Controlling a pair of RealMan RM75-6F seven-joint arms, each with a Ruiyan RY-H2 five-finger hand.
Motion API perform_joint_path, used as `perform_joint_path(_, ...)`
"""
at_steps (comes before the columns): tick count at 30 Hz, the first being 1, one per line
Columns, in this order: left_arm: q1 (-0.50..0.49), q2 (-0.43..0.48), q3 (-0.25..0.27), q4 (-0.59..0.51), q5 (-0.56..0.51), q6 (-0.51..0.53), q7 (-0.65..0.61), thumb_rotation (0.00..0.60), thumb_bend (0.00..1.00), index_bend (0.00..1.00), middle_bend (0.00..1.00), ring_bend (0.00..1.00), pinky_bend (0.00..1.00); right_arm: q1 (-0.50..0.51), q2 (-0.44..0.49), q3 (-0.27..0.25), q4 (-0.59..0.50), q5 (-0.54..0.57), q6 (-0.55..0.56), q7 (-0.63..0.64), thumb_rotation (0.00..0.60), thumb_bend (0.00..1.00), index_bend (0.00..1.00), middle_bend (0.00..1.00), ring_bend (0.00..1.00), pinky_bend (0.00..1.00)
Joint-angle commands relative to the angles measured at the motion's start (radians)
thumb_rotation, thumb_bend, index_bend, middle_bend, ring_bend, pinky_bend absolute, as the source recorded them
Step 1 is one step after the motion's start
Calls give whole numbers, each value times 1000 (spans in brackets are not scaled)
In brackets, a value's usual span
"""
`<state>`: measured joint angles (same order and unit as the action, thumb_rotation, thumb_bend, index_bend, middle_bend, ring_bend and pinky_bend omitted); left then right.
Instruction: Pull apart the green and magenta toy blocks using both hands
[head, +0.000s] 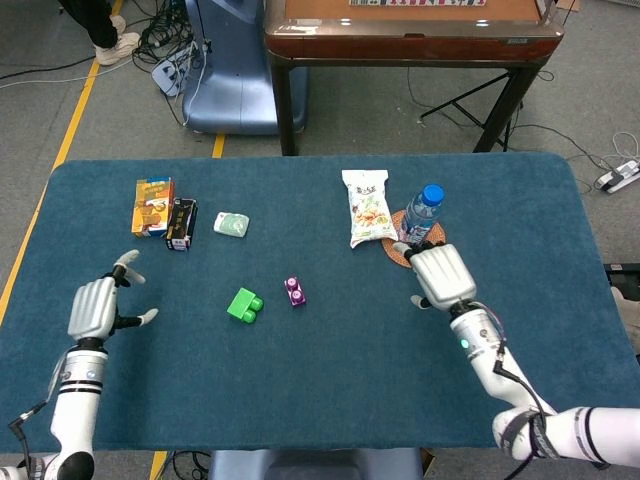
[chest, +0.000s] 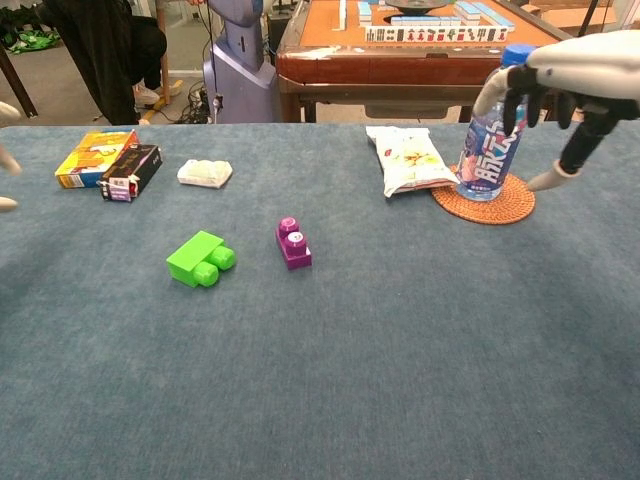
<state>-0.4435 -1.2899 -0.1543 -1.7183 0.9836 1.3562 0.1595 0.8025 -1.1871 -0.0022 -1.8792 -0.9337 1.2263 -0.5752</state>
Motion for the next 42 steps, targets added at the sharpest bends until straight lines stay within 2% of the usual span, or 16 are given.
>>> perform_joint_path(1, 51, 65, 12, 42, 56, 23, -56, 600, 0, 247, 280, 239, 426, -72, 78, -46, -37, -83, 49, 32, 600, 0, 225, 336, 316, 379)
perform_joint_path(8, 111, 144, 35, 83, 133, 26, -143, 600, 0, 249, 251, 190, 353, -201, 163, -101, -27, -201, 131, 94, 600, 0, 234, 336, 311, 377)
perform_joint_path(13, 162, 168, 47, 105, 182, 74, -169, 600, 0, 250, 246, 178, 342, -301, 190, -128, 0, -280, 194, 169, 600, 0, 245, 336, 311, 377)
perform_joint_path(20, 228, 217, 78, 74, 219, 95, -194, 600, 0, 261, 229, 160, 331, -419, 211, -151, 34, -367, 272, 229, 600, 0, 256, 336, 311, 377)
perform_joint_path(27, 269, 211, 100, 81, 269, 134, -144, 600, 0, 264, 229, 160, 332, -515, 216, -151, 77, -415, 329, 268, 600, 0, 268, 336, 311, 377)
perform_joint_path(32, 286, 200, 109, 82, 305, 152, -102, 600, 0, 265, 228, 160, 331, -571, 214, -130, 104, -419, 363, 290, 600, 0, 277, 336, 311, 377)
perform_joint_path(42, 291, 168, 104, 94, 330, 128, -86, 600, 0, 265, 229, 160, 332, -611, 233, -87, 84, -435, 353, 280, 600, 0, 291, 336, 311, 377)
